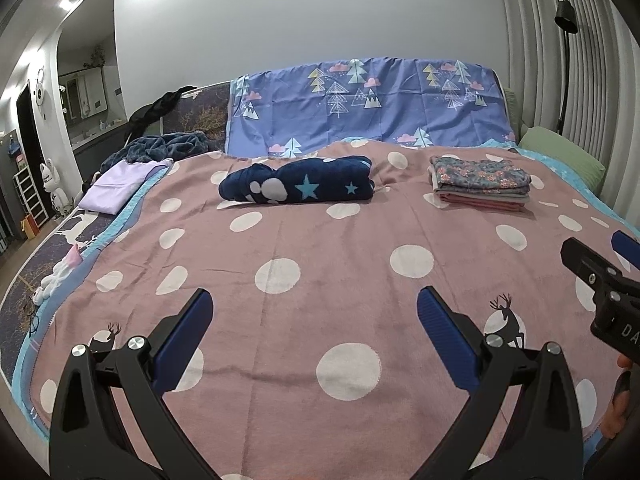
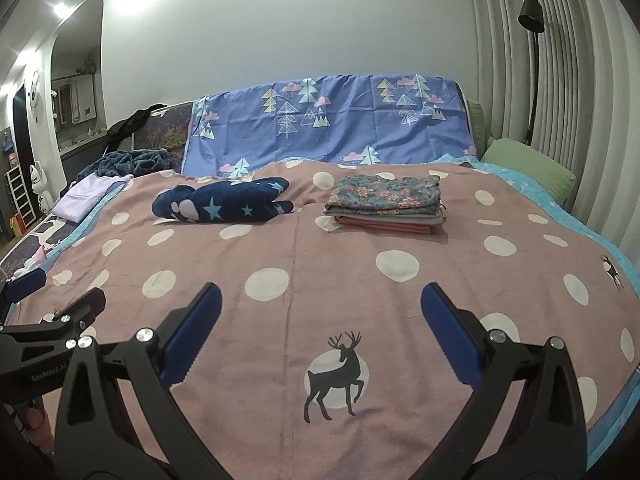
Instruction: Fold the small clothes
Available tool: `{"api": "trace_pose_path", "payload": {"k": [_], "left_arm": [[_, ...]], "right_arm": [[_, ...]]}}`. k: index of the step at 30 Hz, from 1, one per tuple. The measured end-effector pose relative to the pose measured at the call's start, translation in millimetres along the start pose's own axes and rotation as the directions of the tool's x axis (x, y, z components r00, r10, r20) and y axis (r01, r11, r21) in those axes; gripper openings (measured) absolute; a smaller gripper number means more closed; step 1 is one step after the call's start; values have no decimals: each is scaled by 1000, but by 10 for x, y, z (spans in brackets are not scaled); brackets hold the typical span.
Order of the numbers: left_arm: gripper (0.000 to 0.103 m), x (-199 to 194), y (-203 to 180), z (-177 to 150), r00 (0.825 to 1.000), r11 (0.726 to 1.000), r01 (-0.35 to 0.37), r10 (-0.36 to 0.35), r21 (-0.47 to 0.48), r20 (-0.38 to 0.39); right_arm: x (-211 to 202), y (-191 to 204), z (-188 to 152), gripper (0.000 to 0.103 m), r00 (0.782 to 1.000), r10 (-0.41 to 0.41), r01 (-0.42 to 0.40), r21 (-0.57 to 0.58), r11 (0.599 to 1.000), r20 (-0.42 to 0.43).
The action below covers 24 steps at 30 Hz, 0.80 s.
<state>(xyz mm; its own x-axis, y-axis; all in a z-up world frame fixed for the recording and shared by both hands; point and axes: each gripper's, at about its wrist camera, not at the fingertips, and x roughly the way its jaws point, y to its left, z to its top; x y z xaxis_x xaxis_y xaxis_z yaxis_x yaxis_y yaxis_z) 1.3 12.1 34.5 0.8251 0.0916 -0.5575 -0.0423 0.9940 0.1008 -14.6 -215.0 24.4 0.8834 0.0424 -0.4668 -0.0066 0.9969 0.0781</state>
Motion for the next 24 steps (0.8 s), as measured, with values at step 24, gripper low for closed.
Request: {"api": "trace_pose_path", "payload": {"k": [24], "left_arm": [[102,73,-49,14,1000,1000,3,-3,-8,-23]], "right_arm": [[91,-60,-18,101,1000,-21,21,8,1000,-17]]}}
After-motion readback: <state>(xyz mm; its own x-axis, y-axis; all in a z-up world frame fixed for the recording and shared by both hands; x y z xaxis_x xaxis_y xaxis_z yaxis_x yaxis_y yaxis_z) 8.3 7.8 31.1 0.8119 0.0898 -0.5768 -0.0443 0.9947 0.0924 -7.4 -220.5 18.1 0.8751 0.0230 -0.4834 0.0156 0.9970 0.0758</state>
